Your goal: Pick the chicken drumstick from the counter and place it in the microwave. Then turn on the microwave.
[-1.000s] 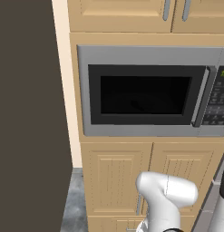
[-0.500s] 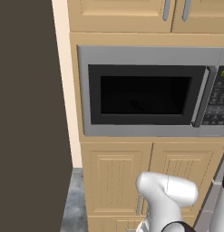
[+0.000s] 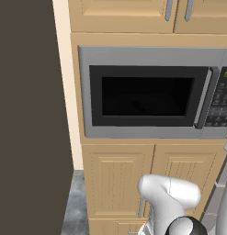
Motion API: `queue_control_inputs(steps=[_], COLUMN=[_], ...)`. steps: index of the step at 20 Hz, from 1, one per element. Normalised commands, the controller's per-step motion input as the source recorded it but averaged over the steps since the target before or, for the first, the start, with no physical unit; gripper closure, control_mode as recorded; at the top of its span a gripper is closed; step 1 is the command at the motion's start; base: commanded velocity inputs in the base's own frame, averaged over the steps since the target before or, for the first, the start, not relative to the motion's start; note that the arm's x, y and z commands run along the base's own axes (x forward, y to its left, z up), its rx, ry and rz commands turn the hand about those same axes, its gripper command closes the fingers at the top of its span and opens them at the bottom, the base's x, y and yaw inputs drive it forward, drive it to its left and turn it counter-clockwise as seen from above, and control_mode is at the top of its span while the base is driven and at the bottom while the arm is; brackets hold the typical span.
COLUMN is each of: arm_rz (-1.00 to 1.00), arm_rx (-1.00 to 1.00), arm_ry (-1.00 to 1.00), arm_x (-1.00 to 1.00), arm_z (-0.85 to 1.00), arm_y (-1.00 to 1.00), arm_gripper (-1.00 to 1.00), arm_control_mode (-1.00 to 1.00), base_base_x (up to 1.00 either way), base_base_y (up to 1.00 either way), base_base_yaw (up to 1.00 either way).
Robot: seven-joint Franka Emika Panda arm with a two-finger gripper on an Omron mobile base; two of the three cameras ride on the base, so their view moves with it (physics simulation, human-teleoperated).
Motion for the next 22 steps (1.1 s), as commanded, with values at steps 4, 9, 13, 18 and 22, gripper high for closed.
queue_control_inputs(steps=[4, 9, 13, 18, 22], arm_rz=[0.00, 0.00, 0.00, 0.00, 0.00], arm_rx=[0.05, 0.05, 0.05, 0.05, 0.05], arm_ry=[0.00, 0.00, 0.00, 0.00, 0.00], arm_x=[0.17, 0.16, 0.17, 0.17, 0.19], arm_z=[-0.09, -0.11, -0.12, -0.12, -0.10], arm_y=[-0.10, -0.10, -0.07, -0.06, -0.08], arm_gripper=[1.00, 1.00, 1.00, 1.00, 1.00], arm_control_mode=[-1.00, -1.00, -1.00, -1.00, -1.00], base_base_x=[0.00, 0.00, 0.00, 0.00, 0.00], base_base_y=[0.00, 0.00, 0.00, 0.00, 0.00], base_base_yaw=[0.00, 0.00, 0.00, 0.00, 0.00])
